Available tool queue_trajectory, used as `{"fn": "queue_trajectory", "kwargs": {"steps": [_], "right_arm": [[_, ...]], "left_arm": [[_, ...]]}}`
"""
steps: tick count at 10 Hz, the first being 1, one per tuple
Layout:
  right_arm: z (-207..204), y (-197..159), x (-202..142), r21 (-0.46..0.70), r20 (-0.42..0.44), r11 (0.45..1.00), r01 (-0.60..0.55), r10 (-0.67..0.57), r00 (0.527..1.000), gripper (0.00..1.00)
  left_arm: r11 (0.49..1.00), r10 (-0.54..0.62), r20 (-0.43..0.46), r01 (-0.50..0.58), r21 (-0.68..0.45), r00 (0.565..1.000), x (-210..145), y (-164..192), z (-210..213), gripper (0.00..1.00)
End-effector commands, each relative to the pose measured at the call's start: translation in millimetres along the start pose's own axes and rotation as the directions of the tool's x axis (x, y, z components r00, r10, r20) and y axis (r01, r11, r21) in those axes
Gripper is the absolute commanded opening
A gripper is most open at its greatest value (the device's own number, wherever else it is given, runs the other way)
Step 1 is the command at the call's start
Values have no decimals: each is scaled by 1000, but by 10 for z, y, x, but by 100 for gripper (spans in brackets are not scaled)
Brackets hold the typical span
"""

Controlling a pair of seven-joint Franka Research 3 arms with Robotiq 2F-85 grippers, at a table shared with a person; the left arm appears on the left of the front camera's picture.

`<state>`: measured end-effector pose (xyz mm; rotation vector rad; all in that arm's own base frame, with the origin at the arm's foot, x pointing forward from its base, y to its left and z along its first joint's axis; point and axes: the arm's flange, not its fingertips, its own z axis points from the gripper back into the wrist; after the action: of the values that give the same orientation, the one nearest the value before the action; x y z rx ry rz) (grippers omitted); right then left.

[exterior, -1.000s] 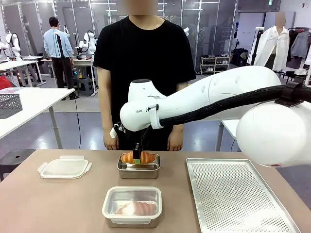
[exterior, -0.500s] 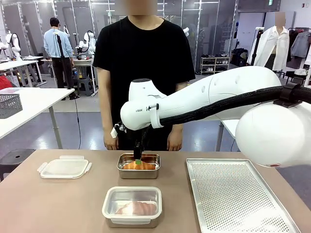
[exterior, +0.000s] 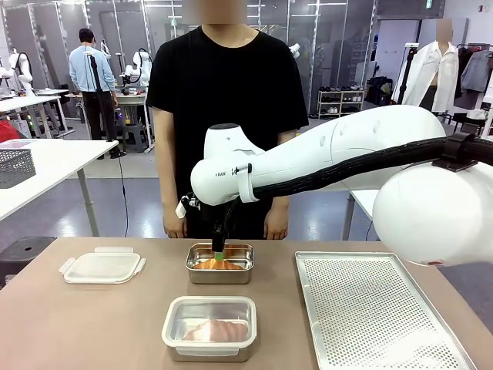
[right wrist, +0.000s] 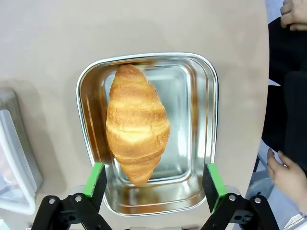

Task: Place the bread into the airtight container.
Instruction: Pick up a Butter Roll and place it into an empty Airtight Container.

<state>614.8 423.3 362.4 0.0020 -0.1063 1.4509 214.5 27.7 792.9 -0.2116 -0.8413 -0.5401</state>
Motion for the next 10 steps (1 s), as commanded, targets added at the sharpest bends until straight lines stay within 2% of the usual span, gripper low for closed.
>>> {"fn": "queue_trajectory", "kwargs": {"steps": [1,10], "right_arm": [[4,-1,4,-2,2,1000,6,-6,1000,100],[4,-1,4,-2,2,1000,6,-6,1000,100]], "left_arm": [[1000,2,0,-2,1,1000,10,-3,4,100],[1000,2,0,-2,1,1000,10,-3,4,100]]}}
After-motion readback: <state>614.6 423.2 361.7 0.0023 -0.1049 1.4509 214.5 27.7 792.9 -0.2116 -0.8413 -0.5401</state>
